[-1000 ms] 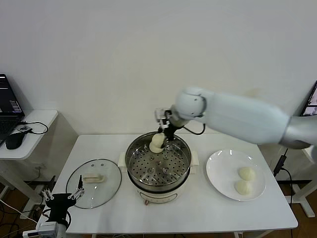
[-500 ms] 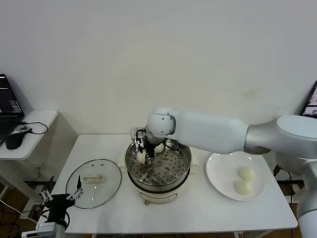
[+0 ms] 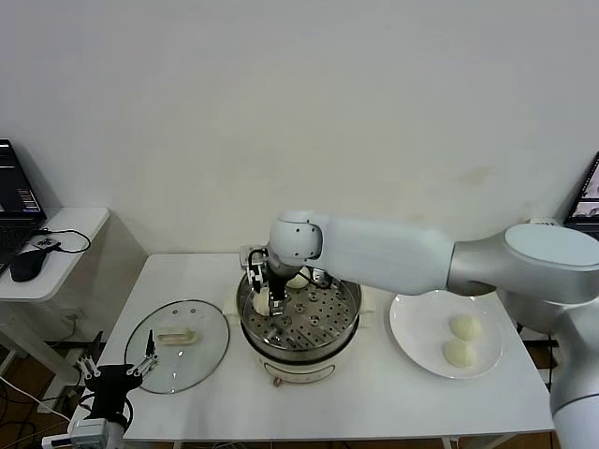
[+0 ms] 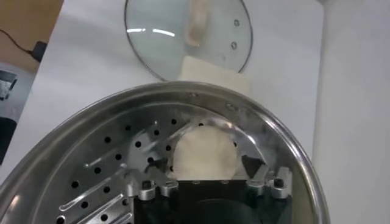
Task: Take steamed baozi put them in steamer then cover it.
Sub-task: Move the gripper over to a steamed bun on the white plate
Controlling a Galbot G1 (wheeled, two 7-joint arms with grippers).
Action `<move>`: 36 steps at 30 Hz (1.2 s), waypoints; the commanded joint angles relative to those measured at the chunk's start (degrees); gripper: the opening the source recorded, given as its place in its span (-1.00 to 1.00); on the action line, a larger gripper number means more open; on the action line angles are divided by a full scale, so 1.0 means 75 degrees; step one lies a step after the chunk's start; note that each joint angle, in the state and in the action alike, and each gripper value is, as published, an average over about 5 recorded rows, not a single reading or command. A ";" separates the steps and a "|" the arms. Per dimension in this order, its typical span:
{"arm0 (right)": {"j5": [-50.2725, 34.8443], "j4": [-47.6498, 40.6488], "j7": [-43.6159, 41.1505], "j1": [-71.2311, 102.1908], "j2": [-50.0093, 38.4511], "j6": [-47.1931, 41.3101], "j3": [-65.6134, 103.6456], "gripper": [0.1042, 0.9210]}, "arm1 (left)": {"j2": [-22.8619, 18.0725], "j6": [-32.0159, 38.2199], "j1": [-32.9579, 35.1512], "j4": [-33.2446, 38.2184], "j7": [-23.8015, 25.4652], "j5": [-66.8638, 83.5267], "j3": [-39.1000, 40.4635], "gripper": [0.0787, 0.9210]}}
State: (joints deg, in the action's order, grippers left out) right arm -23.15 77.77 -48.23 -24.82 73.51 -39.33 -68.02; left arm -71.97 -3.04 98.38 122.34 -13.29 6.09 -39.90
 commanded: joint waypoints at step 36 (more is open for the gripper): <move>0.4959 0.2208 -0.1979 0.5534 -0.7698 0.3598 0.4381 0.76 | 0.0053 -0.0087 -0.0010 -0.0033 -0.0017 -0.0424 0.0456 0.77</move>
State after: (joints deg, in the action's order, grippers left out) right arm 6.59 95.90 -64.39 -5.53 20.61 -14.64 -51.80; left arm -71.54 -3.65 98.30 122.10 -13.40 3.24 -36.62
